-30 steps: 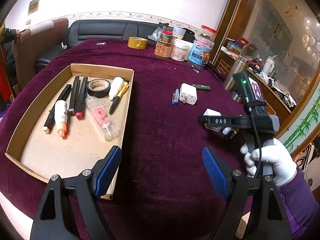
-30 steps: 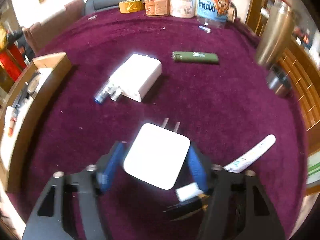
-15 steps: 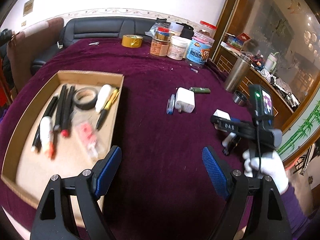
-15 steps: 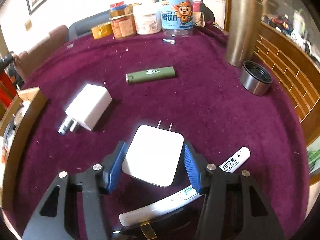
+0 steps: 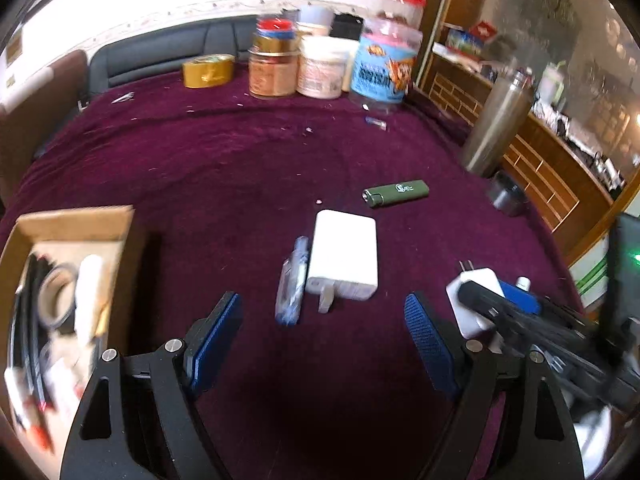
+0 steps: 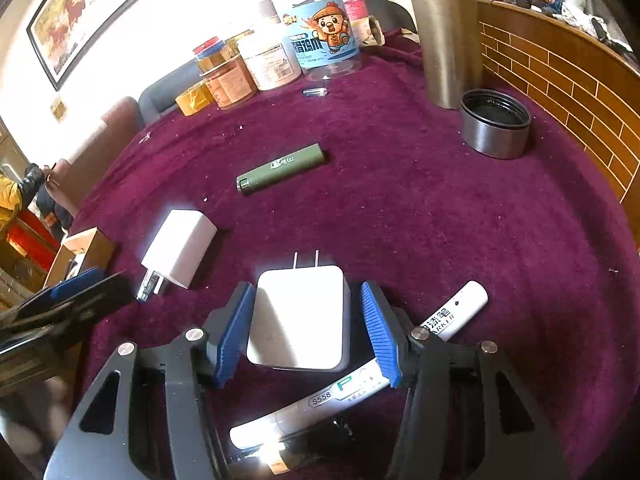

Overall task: Organize rigid objects
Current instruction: 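Grasp a second white charger with left tool while right tool holds its charger, then carry both white chargers over the box with both tools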

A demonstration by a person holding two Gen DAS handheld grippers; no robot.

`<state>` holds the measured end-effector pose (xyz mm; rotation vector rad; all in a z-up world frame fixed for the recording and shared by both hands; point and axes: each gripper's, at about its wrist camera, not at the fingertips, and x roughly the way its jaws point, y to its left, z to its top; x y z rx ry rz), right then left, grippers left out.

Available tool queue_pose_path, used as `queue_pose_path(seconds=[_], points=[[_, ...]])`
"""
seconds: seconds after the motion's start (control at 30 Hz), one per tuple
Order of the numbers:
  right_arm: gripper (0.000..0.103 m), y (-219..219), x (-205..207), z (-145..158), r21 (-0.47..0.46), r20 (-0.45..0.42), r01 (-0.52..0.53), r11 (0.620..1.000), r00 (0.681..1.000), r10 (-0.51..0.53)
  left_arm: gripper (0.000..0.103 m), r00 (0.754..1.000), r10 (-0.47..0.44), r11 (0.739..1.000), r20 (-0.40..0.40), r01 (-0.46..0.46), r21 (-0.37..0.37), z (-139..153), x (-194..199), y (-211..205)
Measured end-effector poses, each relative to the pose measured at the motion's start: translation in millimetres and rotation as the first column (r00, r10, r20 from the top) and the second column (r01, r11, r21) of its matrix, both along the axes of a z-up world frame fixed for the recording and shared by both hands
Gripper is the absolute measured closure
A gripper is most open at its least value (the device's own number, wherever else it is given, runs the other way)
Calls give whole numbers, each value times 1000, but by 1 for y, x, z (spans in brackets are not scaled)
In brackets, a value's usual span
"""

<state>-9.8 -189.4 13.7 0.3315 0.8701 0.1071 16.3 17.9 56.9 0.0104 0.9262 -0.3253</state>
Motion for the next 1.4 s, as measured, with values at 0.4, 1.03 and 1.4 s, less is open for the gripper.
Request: queue_pose_path(seconds=[0.4, 1.03, 1.4], points=[[50, -1, 0, -1, -4, 3, -3, 1000, 1000, 3, 63, 997, -77, 981, 31, 70, 182, -25, 33, -48], [47, 3, 1, -1, -20, 4, -6, 1000, 1000, 6, 63, 998, -61, 991, 0, 60, 123, -28, -46, -17], [37, 8, 2, -1, -36, 3, -30, 999, 1000, 31, 63, 1000, -21, 997, -19, 20, -70, -6, -84, 32]])
